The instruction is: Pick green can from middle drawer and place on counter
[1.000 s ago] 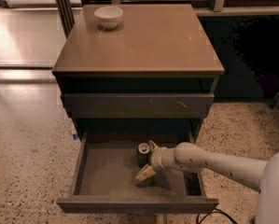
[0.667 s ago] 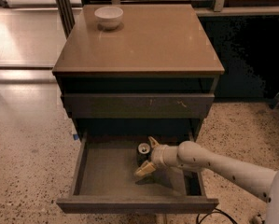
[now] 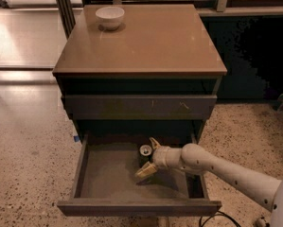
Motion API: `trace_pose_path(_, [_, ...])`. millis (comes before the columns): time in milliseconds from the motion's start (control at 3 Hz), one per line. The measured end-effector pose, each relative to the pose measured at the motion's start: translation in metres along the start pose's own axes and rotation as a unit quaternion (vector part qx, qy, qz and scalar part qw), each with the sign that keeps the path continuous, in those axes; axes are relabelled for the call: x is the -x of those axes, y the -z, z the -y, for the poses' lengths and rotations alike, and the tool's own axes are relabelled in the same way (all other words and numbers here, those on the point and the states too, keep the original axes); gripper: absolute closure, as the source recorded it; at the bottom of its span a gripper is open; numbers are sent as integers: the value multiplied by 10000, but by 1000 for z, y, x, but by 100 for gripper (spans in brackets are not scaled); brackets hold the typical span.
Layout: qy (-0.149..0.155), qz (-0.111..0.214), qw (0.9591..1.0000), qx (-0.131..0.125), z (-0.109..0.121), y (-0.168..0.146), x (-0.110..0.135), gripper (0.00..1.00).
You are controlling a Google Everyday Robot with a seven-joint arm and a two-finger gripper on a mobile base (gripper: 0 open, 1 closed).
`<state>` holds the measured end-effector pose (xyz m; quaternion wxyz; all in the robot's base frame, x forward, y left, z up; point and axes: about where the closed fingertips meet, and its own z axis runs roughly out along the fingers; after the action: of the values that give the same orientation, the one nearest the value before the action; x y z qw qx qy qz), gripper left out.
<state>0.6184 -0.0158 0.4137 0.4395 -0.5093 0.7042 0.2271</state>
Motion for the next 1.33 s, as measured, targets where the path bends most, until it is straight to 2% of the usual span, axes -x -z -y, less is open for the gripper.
trace_pose_path(333, [139, -296, 9993, 185, -7, -6, -8, 0])
trace_pose_path(667, [142, -303, 9993, 189, -7, -6, -8, 0])
trace_pose_path(1000, [142, -303, 9993, 189, -7, -6, -8, 18])
trace_pose_path(1333, [142, -303, 9993, 190, -7, -6, -8, 49])
